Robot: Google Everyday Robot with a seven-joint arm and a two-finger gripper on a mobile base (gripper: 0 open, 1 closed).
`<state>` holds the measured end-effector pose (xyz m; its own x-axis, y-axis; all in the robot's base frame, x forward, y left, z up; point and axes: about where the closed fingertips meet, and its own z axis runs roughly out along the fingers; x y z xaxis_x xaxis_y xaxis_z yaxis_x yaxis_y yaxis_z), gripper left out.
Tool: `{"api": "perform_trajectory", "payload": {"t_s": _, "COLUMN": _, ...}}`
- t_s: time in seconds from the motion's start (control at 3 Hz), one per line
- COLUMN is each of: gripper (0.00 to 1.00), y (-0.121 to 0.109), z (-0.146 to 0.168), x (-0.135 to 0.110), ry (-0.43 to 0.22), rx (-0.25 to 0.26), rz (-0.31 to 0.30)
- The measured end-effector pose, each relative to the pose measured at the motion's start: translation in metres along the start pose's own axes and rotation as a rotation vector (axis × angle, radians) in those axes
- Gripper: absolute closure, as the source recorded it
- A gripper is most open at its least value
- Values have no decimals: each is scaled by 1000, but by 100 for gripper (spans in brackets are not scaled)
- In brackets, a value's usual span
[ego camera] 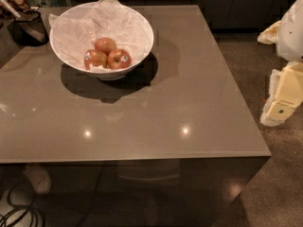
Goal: Pick apple from white bowl
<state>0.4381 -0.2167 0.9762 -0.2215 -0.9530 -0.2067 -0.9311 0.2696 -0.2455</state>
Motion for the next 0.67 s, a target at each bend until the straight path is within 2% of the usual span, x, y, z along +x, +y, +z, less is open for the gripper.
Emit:
{"api": "perform_trajectory", "payload": {"t_s": 0.33, "gripper": 0, "y": 0, "z": 0, "x": 0, "ry": 0, "rx": 0, "rz": 0}}
{"api": "perform_trajectory", "payload": {"t_s": 0.67, "gripper": 0, "y": 0, "z": -2, "x": -9, "ry": -22, "rx": 16, "rz": -49}}
